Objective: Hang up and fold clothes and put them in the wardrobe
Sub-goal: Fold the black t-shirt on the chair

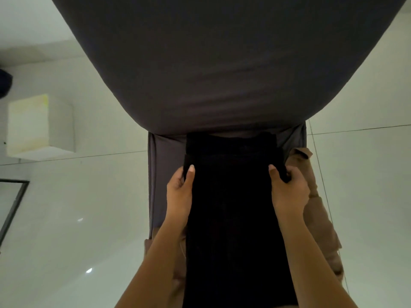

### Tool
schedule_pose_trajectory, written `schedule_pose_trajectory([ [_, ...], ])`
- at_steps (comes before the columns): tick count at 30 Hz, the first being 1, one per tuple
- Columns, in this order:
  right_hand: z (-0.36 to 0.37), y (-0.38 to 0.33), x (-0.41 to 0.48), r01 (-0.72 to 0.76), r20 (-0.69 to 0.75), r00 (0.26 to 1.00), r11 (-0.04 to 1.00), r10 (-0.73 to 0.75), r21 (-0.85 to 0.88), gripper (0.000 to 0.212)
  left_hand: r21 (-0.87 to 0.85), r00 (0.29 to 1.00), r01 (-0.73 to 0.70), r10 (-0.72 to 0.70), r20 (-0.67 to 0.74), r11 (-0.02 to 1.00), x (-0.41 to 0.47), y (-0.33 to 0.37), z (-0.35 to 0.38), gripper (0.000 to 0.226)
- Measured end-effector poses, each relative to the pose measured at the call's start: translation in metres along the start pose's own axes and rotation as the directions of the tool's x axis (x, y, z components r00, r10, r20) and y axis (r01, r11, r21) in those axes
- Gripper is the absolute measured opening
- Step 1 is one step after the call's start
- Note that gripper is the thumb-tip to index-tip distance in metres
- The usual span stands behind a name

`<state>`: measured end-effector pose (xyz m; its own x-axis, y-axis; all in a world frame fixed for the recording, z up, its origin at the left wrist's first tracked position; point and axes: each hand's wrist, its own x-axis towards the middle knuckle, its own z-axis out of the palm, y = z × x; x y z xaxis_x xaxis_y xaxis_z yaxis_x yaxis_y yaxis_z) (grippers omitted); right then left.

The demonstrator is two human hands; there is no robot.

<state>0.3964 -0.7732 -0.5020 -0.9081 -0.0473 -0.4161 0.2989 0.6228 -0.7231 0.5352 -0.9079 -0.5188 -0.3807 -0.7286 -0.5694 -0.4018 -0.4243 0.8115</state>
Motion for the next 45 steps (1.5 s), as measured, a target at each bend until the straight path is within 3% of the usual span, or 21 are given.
schedule_pose_trajectory([
  [3, -0.007, -0.005, 0.000, 0.022, 0.099, 0.994, 0.979, -0.043, 0.204, 0.007, -0.052, 0.999, -0.026, 0.028, 0.036, 0.998, 0.002, 0.006, -0.001, 0.028],
  [5, -0.012, -0.007, 0.004, -0.057, 0.199, 0.980, 0.942, -0.010, 0.329, 0.009, -0.194, 0.996, 0.060, -0.045, 0.080, 0.979, 0.005, 0.013, -0.001, 0.025],
  [8, -0.014, -0.011, 0.011, -0.170, 0.303, 0.953, 0.831, 0.002, 0.530, 0.016, -0.347, 0.978, 0.161, -0.102, 0.180, 0.924, 0.013, 0.021, -0.002, 0.028],
  [12, -0.012, -0.028, 0.021, -0.239, 0.336, 0.942, 0.694, -0.004, 0.679, 0.019, -0.404, 0.975, 0.159, -0.080, 0.205, 0.901, 0.029, 0.032, -0.003, 0.030],
  [14, -0.004, -0.035, 0.031, -0.279, 0.357, 0.932, 0.756, 0.064, 0.593, 0.014, -0.379, 0.991, 0.113, -0.077, 0.108, 0.919, 0.039, 0.035, 0.000, 0.020],
  [17, 0.012, -0.036, 0.044, -0.228, 0.213, 0.963, 0.926, 0.168, 0.300, 0.013, -0.120, 0.974, 0.016, -0.042, -0.223, 0.993, 0.054, 0.035, 0.009, 0.011],
  [19, 0.020, -0.035, 0.045, -0.090, 0.030, 0.996, 0.981, 0.086, 0.172, 0.028, 0.097, 0.908, -0.043, 0.079, -0.412, 0.994, 0.056, 0.034, 0.015, 0.028],
  [21, 0.024, -0.033, 0.039, 0.090, -0.082, 0.993, 0.993, -0.084, 0.078, 0.040, 0.288, 0.815, -0.150, 0.284, -0.505, 0.946, 0.047, 0.036, 0.015, 0.036],
  [23, 0.026, -0.025, 0.028, 0.235, -0.125, 0.963, 0.971, -0.237, -0.034, 0.048, 0.468, 0.754, -0.290, 0.501, -0.425, 0.835, 0.032, 0.028, 0.012, 0.031],
  [25, 0.026, -0.011, 0.014, 0.400, -0.103, 0.903, 0.904, -0.417, -0.155, 0.048, 0.593, 0.754, -0.424, 0.629, -0.188, 0.685, 0.012, 0.011, 0.012, 0.029],
  [27, 0.027, 0.011, -0.002, 0.563, 0.022, 0.815, 0.783, -0.579, -0.262, 0.044, 0.620, 0.800, -0.503, 0.596, 0.070, 0.603, -0.011, -0.015, 0.014, 0.038],
  [30, 0.022, 0.045, -0.024, 0.603, 0.205, 0.795, 0.707, -0.571, -0.368, 0.044, 0.704, 0.825, -0.525, 0.490, 0.282, 0.478, -0.040, -0.055, 0.010, 0.048],
  [32, 0.013, 0.062, -0.034, 0.578, 0.261, 0.815, 0.690, -0.517, -0.436, 0.049, 0.774, 0.844, -0.485, 0.449, 0.292, 0.408, -0.053, -0.075, 0.000, 0.050],
  [36, -0.009, 0.083, -0.042, 0.619, 0.350, 0.785, 0.634, -0.510, -0.463, 0.054, 0.807, 0.896, -0.385, 0.392, 0.210, 0.447, -0.071, -0.089, -0.016, 0.055],
  [45, -0.047, 0.122, -0.091, 0.541, 0.291, 0.836, 0.786, -0.465, -0.298, 0.053, 0.819, 0.905, -0.381, 0.354, 0.235, 0.429, -0.121, -0.114, -0.045, 0.059],
])
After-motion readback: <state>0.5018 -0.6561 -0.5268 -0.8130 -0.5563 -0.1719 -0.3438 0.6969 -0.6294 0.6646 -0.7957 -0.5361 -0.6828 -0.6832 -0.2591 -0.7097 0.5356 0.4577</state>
